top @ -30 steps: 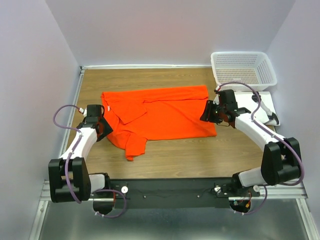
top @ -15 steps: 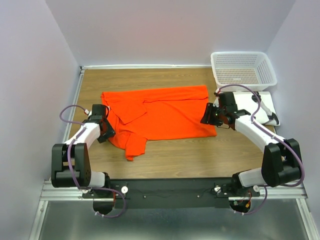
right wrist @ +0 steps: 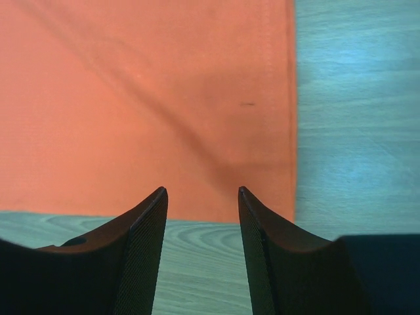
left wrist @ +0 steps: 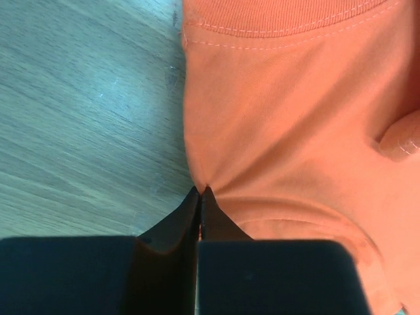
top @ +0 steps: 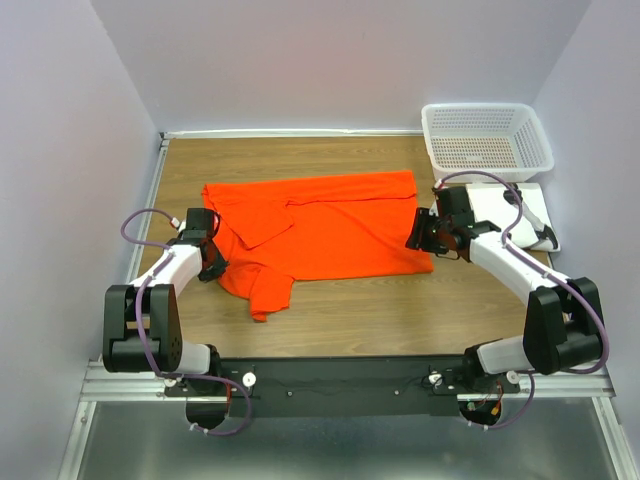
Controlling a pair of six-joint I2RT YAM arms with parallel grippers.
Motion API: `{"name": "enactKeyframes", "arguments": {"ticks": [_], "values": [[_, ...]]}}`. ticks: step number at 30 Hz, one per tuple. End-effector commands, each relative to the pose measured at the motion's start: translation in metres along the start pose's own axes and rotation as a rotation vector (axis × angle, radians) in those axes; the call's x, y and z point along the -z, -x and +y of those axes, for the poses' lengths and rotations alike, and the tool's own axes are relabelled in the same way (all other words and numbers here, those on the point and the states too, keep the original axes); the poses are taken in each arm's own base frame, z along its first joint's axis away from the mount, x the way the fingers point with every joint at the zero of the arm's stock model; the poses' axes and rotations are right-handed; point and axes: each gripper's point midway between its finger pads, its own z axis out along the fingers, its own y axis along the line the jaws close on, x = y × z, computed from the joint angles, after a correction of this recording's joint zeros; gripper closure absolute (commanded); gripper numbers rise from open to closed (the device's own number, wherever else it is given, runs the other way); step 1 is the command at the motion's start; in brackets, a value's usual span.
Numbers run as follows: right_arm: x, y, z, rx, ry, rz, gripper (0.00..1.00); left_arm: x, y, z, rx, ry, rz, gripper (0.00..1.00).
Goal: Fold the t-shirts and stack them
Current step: Fold the tshirt
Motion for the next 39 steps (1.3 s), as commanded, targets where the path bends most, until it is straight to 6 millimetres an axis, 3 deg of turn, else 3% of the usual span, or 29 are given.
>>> {"name": "enactKeyframes", "arguments": {"ticks": [1,7,15,21,32,35,39], "values": [[0.004,-0.012,-0.026,-0.042,-0.132,0.012,0.45,0.001,-0.012,0.006,-0.009,0.03,0.046,0.96],[0.001,-0.036,-0.053,-0.193,-0.179,0.093,0.43,0.004,-0.008,0.003,-0.014,0.014,0.031,1.0],[-0.005,-0.061,-0.064,-0.319,-0.175,0.169,0.44,0.004,-0.009,0.001,-0.024,-0.001,0.037,1.0],[-0.009,-0.065,-0.065,-0.344,-0.173,0.177,0.48,0.006,-0.006,-0.002,-0.027,-0.019,0.028,1.0],[-0.01,-0.086,-0.083,-0.367,-0.243,0.202,0.61,0.009,-0.004,-0.004,-0.034,-0.026,0.025,1.0],[-0.011,-0.091,-0.086,-0.37,-0.254,0.215,0.67,0.012,-0.002,-0.005,-0.038,-0.032,0.021,1.0],[-0.01,-0.091,-0.09,-0.365,-0.265,0.213,0.82,0.014,-0.001,-0.006,-0.046,-0.034,0.027,1.0]]}}
